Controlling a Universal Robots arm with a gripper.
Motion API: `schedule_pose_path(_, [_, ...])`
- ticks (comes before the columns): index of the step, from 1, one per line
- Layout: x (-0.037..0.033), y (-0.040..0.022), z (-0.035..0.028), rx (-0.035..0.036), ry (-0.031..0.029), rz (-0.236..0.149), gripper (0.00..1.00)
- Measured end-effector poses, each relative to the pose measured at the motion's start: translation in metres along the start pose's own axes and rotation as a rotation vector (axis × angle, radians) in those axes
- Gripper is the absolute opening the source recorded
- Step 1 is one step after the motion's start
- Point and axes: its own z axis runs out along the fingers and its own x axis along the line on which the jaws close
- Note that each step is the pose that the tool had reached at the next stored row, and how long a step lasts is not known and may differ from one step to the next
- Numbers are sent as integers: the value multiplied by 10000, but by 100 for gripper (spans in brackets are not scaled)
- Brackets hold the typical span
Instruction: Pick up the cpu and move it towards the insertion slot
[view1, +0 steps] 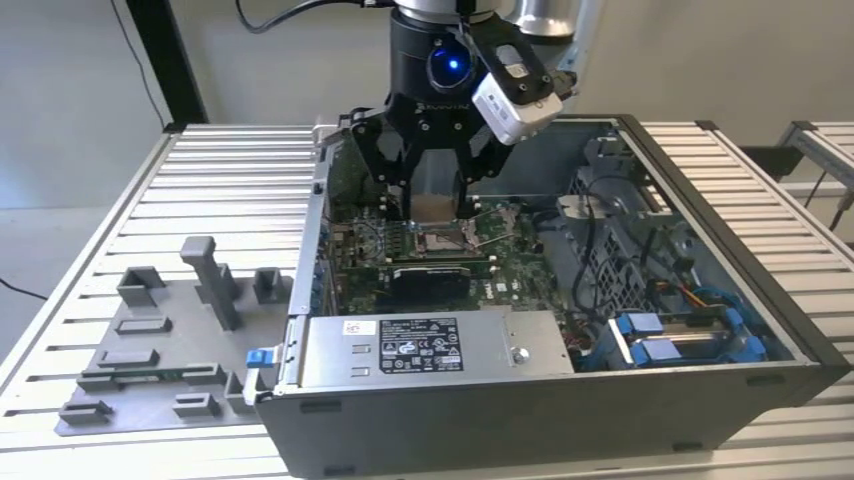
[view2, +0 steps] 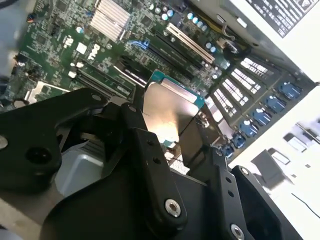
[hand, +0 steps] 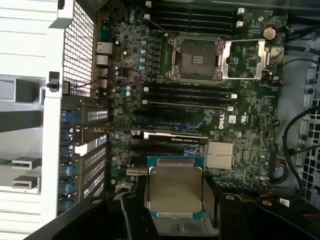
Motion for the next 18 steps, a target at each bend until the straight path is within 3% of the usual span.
schedule_pose_path(3, [-92, -5, 1, 0, 2, 18, 0])
schedule_pose_path(10, [-137, -8, 9, -2, 2, 514, 0])
schedule_pose_path(18, [-260, -12, 15, -1, 3, 670, 0])
